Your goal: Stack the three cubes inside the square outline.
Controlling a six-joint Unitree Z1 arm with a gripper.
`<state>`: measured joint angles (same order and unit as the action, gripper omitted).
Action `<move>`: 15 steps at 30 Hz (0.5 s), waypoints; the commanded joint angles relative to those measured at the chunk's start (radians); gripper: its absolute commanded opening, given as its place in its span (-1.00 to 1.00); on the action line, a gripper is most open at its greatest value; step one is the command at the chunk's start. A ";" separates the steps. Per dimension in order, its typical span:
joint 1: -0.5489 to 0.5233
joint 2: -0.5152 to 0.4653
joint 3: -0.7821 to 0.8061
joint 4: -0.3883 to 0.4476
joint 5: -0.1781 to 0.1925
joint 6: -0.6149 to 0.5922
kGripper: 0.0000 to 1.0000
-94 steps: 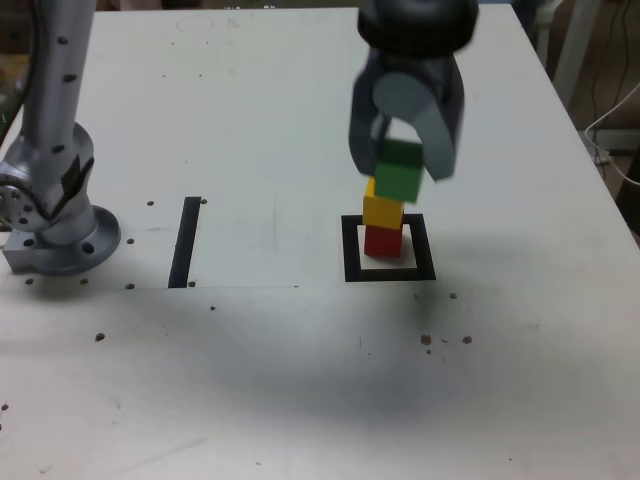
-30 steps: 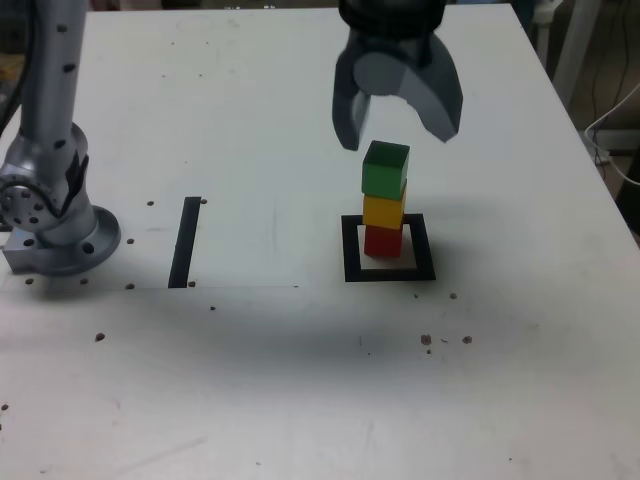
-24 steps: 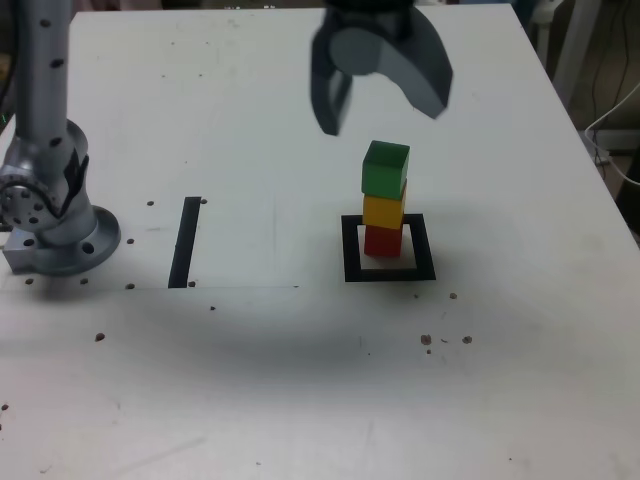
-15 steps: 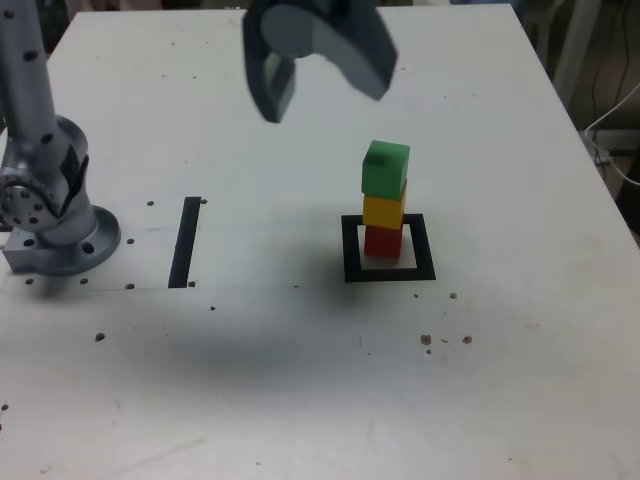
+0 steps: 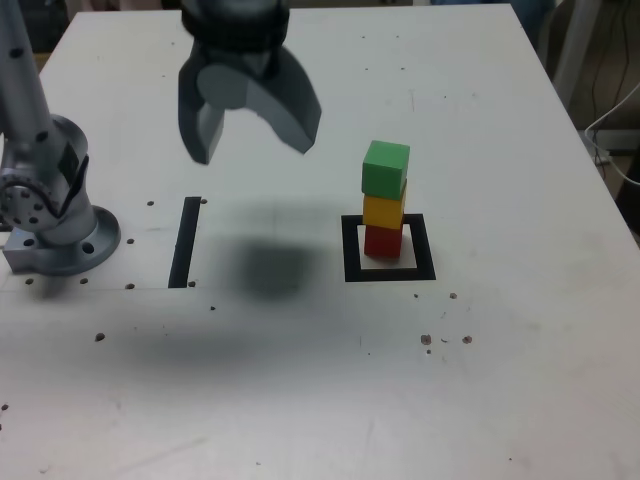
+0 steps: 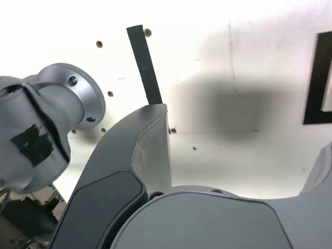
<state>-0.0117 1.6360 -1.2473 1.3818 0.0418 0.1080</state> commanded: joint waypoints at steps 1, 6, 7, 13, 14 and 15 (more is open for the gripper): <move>-0.002 -0.018 0.086 -0.066 0.001 -0.006 0.99; -0.004 -0.026 0.229 -0.171 0.008 -0.030 0.99; -0.006 -0.027 0.253 -0.187 0.010 -0.038 0.99; -0.033 -0.025 0.335 -0.255 0.018 -0.099 0.99; -0.041 -0.024 0.338 -0.258 0.017 -0.109 0.99; -0.051 -0.023 0.340 -0.260 0.017 -0.118 0.99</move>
<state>-0.0505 1.6125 -0.9083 1.1235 0.0576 -0.0007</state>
